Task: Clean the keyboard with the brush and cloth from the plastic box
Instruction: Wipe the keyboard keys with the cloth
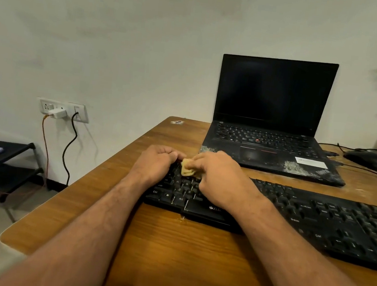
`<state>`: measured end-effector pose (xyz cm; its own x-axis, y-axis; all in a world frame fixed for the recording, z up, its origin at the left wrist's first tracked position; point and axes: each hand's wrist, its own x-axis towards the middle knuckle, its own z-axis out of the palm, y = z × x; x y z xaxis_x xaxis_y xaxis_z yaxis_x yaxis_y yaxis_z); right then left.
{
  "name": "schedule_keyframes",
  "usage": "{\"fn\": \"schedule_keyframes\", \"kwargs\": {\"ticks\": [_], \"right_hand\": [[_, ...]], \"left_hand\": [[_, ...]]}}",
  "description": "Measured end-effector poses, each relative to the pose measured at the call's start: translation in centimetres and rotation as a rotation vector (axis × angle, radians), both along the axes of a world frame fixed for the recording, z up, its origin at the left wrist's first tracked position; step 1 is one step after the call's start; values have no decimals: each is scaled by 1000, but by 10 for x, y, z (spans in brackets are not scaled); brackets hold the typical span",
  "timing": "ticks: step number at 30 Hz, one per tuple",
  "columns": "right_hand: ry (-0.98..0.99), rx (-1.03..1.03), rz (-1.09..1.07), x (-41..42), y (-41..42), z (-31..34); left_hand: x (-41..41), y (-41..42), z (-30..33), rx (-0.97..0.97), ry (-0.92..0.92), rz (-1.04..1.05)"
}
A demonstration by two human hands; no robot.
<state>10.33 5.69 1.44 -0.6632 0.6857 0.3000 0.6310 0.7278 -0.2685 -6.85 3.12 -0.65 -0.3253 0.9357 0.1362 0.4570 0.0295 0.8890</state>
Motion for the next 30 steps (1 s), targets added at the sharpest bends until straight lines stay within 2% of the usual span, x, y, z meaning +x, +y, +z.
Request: {"fn": "schedule_keyframes", "kwargs": {"ticks": [2, 7, 11, 17, 21, 24, 28, 30], "right_hand": [[-4, 54, -129, -2, 7, 1], [-25, -31, 70, -1, -1, 5], [-97, 26, -136, 11, 15, 11], [54, -165, 180, 22, -13, 10], [83, -95, 323, 20, -23, 7], [24, -53, 332, 24, -26, 8], [-4, 112, 320, 39, -23, 11], [-13, 110, 331, 38, -28, 12]], "left_hand": [[0, 0, -2, 12, -27, 13], [-2, 2, -4, 22, 3, 0], [-1, 1, -4, 15, -28, 34], [-3, 0, -3, -12, -3, 30], [-2, 2, -3, -25, 61, 43], [-1, 1, -2, -21, 50, 48], [1, -1, -1, -23, 43, 55], [1, -1, -1, -21, 49, 43]]}}
